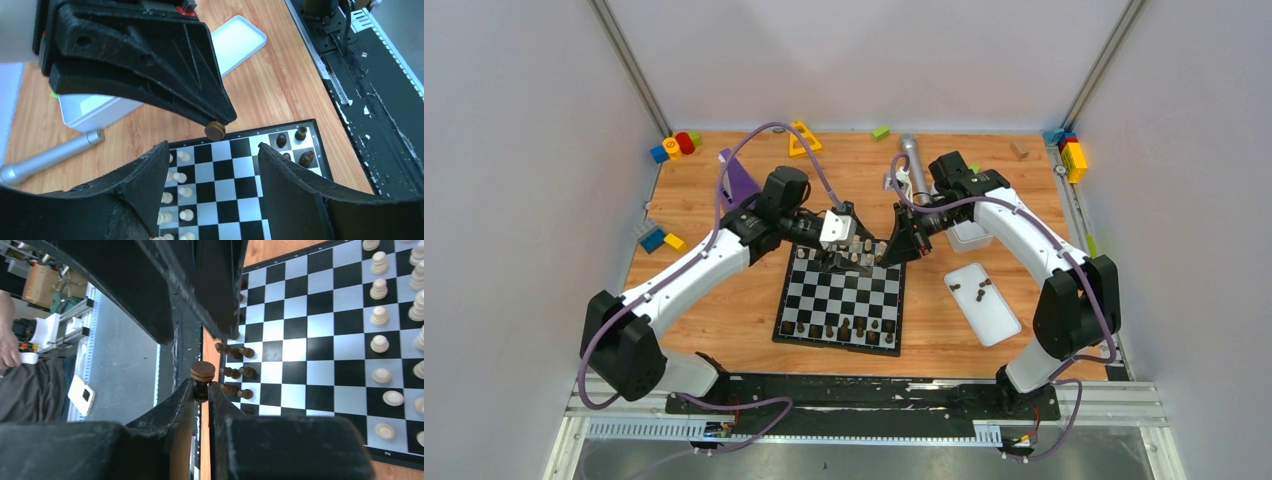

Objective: Set up the chess pieces on the board
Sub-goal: Place the chess piece on the chessboard.

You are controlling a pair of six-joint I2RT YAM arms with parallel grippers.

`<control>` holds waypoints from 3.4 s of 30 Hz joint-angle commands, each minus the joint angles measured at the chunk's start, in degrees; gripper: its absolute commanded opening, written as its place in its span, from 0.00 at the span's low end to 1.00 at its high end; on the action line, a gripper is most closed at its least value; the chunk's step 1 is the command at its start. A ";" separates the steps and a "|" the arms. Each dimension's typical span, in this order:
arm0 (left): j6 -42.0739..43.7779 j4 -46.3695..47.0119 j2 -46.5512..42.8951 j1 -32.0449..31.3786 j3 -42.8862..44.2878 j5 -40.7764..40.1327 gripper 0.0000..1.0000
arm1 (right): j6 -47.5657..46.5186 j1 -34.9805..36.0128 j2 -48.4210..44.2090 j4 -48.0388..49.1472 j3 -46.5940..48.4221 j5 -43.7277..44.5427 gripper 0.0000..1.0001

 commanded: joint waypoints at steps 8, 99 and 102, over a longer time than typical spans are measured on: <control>10.57 -3.91 3.75 -4.59 5.25 -2.32 0.59 | -2.01 0.64 1.67 -3.91 3.03 -7.23 0.05; -50.94 39.11 0.51 2.01 -7.76 -10.90 0.00 | 31.33 -3.38 -5.53 27.90 -1.78 -0.92 0.22; -50.92 39.17 0.46 2.00 -7.76 -10.91 0.00 | 31.27 -3.35 -5.48 28.02 -1.92 -1.01 0.24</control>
